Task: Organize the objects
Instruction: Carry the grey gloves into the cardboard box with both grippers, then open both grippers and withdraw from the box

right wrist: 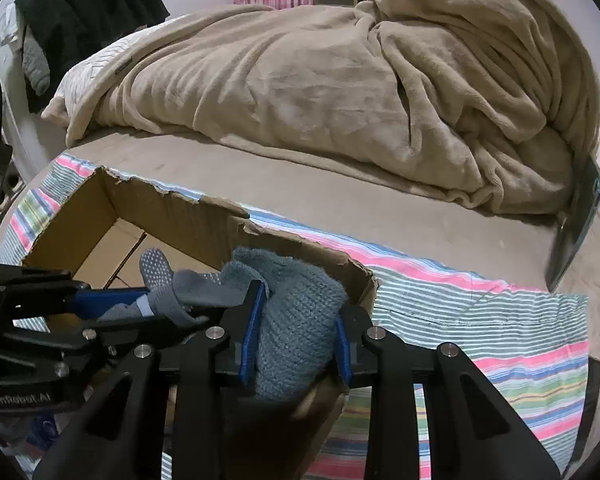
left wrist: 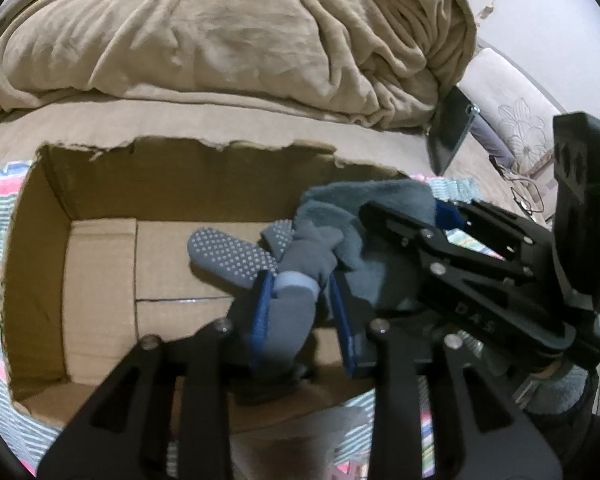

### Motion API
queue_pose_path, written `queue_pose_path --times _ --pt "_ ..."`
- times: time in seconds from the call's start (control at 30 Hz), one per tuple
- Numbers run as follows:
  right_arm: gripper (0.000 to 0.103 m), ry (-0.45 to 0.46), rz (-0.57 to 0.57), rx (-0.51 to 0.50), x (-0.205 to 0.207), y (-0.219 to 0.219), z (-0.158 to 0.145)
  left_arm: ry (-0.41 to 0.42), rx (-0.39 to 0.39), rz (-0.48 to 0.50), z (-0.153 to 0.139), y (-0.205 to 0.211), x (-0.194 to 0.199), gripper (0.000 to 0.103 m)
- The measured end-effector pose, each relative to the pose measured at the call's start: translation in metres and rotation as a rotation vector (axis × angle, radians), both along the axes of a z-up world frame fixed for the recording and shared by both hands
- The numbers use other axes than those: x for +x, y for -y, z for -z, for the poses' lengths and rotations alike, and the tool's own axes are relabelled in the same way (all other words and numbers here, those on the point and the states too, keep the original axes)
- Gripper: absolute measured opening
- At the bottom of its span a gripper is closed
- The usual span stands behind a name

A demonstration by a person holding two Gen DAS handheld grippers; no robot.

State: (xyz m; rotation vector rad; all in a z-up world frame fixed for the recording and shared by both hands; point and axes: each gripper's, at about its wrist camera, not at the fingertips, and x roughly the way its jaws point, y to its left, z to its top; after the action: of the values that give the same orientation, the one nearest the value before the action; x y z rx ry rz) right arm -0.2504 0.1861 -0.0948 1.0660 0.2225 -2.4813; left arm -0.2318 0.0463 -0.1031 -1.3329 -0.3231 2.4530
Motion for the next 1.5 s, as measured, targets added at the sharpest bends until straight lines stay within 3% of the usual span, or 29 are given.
queue_pose_path --times 0.03,0.1,0.17,0.23,0.3,0.33,0.97,1.5 --pt "0.039 0.004 -0.003 -0.011 0.0 -0.001 -0.002 0.003 -0.002 -0.008 -0.001 0.001 0.001 0.035" --pt "0.062 0.008 -0.002 -0.037 0.002 -0.004 -0.008 -0.003 -0.013 -0.021 -0.004 0.004 0.005 0.038" --pt "0.069 0.012 -0.012 -0.072 0.006 -0.007 -0.016 -0.01 -0.026 -0.033 -0.008 0.006 0.009 0.043" --pt "0.07 0.008 0.005 -0.069 0.011 -0.01 -0.023 -0.025 -0.032 -0.045 -0.014 0.009 0.015 0.052" --pt "0.07 0.013 0.013 -0.08 0.016 -0.012 -0.029 -0.043 -0.029 -0.061 -0.02 0.013 0.022 0.068" --pt "0.07 0.017 0.019 -0.087 0.02 -0.014 -0.033 -0.054 -0.028 -0.07 -0.025 0.015 0.026 0.068" --pt "0.07 -0.032 0.014 -0.116 0.105 -0.013 -0.086 -0.18 -0.105 -0.131 -0.087 0.041 0.113 0.069" --pt "0.07 0.008 0.006 -0.112 0.154 -0.008 -0.079 -0.151 -0.114 -0.177 -0.073 0.064 0.16 0.069"
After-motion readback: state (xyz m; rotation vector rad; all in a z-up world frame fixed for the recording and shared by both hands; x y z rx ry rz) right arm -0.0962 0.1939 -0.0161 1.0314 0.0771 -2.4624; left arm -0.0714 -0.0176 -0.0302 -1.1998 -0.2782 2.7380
